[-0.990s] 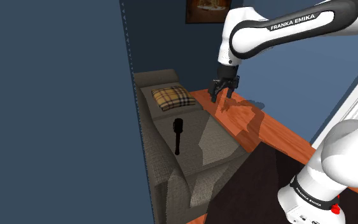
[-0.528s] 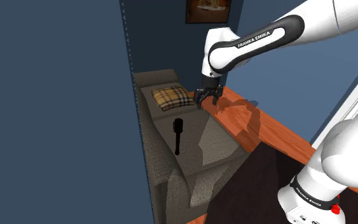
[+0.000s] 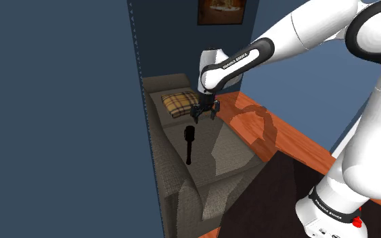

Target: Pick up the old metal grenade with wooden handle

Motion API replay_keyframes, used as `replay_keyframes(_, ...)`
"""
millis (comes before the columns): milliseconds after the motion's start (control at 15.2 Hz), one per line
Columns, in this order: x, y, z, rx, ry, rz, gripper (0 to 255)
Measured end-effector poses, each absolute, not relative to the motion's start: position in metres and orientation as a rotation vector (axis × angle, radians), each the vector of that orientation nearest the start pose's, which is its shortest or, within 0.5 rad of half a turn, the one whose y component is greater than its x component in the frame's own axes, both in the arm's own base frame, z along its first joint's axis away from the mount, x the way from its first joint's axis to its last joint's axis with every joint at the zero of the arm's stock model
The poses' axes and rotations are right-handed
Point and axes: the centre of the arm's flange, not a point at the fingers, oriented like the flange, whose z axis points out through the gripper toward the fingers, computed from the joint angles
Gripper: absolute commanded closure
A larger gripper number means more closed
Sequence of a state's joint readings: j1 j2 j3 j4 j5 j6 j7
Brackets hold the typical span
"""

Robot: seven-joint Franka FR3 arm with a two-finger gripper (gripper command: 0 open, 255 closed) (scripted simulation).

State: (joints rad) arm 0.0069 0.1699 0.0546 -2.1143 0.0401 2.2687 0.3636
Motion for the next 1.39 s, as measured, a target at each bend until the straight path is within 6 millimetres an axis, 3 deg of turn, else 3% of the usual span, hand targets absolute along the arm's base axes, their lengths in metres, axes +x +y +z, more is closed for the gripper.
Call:
replay_keyframes(594,0.647,0.041,0.252,-3.04,0.599,0.044,0)
replay_keyframes(1122,0.651,0.045,0.205,-3.038,0.607,0.044,0)
replay_keyframes(1188,0.651,0.044,0.203,-3.038,0.607,0.044,255)
replay_keyframes(1386,0.652,0.043,0.203,-3.038,0.608,0.041,255)
